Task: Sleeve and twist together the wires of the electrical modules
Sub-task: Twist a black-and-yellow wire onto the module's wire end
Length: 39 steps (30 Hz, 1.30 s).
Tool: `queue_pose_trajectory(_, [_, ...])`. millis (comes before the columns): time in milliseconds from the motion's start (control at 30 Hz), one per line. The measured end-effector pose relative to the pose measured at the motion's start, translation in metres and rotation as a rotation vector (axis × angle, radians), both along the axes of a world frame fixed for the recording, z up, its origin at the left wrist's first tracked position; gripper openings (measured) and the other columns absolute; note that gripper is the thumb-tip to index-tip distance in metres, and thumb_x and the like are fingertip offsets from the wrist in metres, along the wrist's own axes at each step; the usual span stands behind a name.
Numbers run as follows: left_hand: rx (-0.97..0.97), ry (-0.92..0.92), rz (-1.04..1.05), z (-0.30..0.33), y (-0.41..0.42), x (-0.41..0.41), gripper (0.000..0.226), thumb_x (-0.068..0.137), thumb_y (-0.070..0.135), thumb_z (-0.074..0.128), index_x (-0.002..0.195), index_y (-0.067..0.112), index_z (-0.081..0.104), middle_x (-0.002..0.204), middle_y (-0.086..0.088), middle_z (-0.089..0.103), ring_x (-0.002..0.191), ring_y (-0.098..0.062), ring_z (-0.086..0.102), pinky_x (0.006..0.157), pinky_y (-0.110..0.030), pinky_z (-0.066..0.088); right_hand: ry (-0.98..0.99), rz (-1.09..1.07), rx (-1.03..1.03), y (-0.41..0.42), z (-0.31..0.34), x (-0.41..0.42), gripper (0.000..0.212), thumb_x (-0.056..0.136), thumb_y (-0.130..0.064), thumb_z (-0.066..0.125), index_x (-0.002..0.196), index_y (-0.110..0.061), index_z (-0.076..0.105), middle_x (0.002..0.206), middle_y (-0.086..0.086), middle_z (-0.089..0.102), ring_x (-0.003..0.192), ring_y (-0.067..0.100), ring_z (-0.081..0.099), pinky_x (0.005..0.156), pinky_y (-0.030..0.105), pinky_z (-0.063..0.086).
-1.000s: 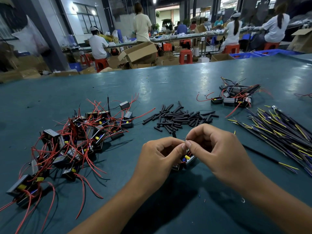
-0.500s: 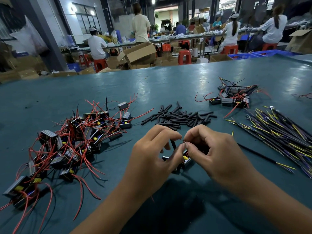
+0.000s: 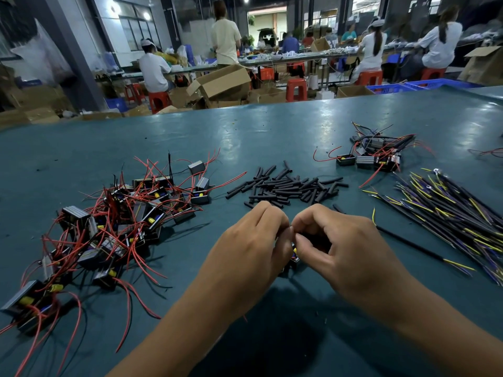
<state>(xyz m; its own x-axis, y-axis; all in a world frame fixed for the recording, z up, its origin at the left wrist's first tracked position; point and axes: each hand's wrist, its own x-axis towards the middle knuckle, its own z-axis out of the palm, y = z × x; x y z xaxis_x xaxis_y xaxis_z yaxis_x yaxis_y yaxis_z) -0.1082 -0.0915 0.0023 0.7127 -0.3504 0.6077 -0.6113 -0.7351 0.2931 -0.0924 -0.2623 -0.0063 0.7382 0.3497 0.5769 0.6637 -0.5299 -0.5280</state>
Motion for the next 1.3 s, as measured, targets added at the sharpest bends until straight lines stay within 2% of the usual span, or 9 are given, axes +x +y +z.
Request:
queue_pose_trajectory(233, [-0.207,0.131,0.064,-0.005,-0.005,0.000,0.017,0.094,0.024,0.052,0.081,0.014,0.054,0.074,0.011,0.047,0.069,-0.006,0.044,0.061,-0.015,0.032,0.074,0.044,0.153,0.004,-0.005,0.000,0.014,0.086,-0.006,0.071,0.084,-0.019,0.065,0.068,-0.014,0.066,0.059,0.001,0.061,0.056,0.006,0.041])
queue_pose_trajectory(433, [-0.342,0.251,0.080,-0.003,-0.004,-0.002,0.021,0.088,0.026,0.053,0.072,0.014,0.057,0.061,0.011,0.051,0.057,-0.006,0.045,0.053,-0.013,0.031,-0.027,-0.003,0.073,0.007,-0.006,-0.004,0.005,0.088,-0.023,0.063,0.088,-0.019,0.066,0.070,-0.011,0.066,0.062,0.008,0.063,0.056,0.029,0.050])
queue_pose_trajectory(633, [-0.916,0.878,0.045,0.002,-0.002,-0.001,0.024,0.085,0.012,0.056,0.061,0.008,0.051,0.056,-0.005,0.032,0.046,-0.014,0.020,0.040,-0.021,0.021,-0.308,-0.042,-0.165,0.005,-0.005,-0.004,0.007,0.089,-0.017,0.065,0.085,-0.011,0.065,0.068,-0.002,0.061,0.055,0.017,0.057,0.049,0.035,0.048])
queue_pose_trajectory(700, [-0.972,0.962,0.005,0.003,0.000,0.000,0.020,0.084,0.015,0.056,0.065,0.008,0.053,0.056,-0.006,0.030,0.048,-0.016,0.016,0.042,-0.021,0.018,-0.320,-0.037,-0.176,0.004,-0.005,-0.002,0.006,0.088,-0.015,0.067,0.085,-0.010,0.065,0.069,-0.002,0.061,0.056,0.017,0.057,0.050,0.035,0.047])
queue_pose_trajectory(800, [-0.746,0.630,0.007,0.003,0.010,0.003,0.021,0.082,0.020,0.063,0.062,0.016,0.059,0.054,0.005,0.043,0.045,-0.010,0.029,0.044,-0.021,0.026,-0.304,-0.041,-0.142,-0.001,-0.006,0.002,0.005,0.088,-0.015,0.065,0.086,-0.011,0.065,0.070,-0.004,0.062,0.056,0.016,0.056,0.052,0.033,0.046])
queue_pose_trajectory(933, [-0.132,0.015,-0.085,0.010,0.032,0.008,0.011,0.084,0.012,0.071,0.093,0.019,0.072,0.087,0.012,0.059,0.067,-0.001,0.049,0.063,-0.012,0.037,-0.270,-0.018,-0.107,-0.006,-0.005,0.005,0.016,0.091,-0.024,0.056,0.088,-0.012,0.066,0.071,-0.008,0.063,0.059,0.008,0.052,0.057,0.026,0.044])
queue_pose_trajectory(1033, [-0.019,-0.052,-0.136,0.006,0.036,0.012,0.020,0.088,0.026,0.073,0.103,0.013,0.077,0.099,0.001,0.063,0.089,-0.003,0.058,0.075,-0.021,0.046,-0.263,-0.004,-0.114,-0.006,-0.005,0.006,0.009,0.090,-0.020,0.063,0.088,-0.012,0.066,0.072,-0.010,0.062,0.060,0.005,0.049,0.057,0.019,0.041])
queue_pose_trajectory(1133, [0.039,-0.134,-0.122,0.003,0.032,0.013,0.022,0.093,0.030,0.067,0.099,0.012,0.078,0.094,-0.002,0.065,0.083,-0.023,0.064,0.067,-0.041,0.052,-0.272,0.013,-0.123,-0.006,-0.006,0.006,0.008,0.090,-0.020,0.064,0.088,-0.012,0.067,0.073,-0.010,0.062,0.060,0.005,0.049,0.058,0.015,0.038])
queue_pose_trajectory(1300, [0.112,-0.248,-0.110,0.004,0.029,0.013,0.019,0.096,0.025,0.065,0.091,0.010,0.076,0.086,-0.003,0.065,0.073,-0.024,0.061,0.059,-0.042,0.050,-0.296,0.041,-0.141,-0.006,-0.005,0.005,0.018,0.093,-0.026,0.057,0.089,-0.012,0.067,0.073,-0.008,0.064,0.060,0.006,0.051,0.058,0.016,0.038])
